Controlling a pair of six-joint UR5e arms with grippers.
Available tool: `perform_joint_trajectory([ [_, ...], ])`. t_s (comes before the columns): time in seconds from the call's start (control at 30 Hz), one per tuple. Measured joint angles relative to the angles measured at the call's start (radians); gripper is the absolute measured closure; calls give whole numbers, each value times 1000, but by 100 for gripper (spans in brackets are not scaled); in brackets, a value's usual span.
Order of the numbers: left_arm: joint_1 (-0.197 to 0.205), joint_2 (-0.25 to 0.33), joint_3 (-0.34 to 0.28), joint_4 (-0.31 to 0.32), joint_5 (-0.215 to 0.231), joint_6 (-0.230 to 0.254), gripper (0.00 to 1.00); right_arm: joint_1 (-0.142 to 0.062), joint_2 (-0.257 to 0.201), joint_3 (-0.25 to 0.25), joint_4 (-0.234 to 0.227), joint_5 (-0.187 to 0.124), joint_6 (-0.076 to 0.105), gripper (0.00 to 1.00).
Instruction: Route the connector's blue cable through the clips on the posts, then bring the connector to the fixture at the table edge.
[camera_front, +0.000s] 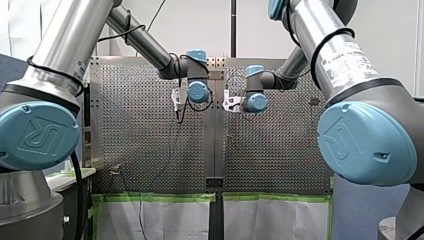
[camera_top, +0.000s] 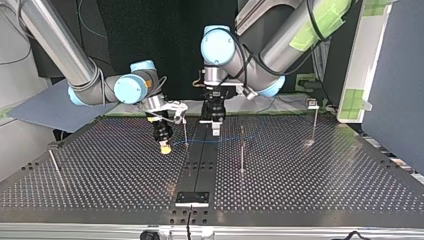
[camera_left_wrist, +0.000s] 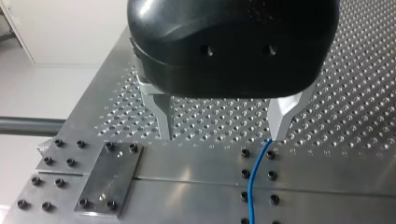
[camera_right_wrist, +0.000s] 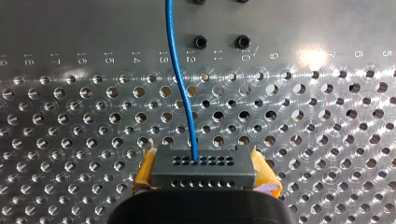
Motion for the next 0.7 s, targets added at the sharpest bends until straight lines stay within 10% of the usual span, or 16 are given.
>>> perform_joint_trajectory([
  [0.7, 29, -96, 60, -11, 24, 2, 0, 2, 1, 0, 5, 0, 0, 100],
])
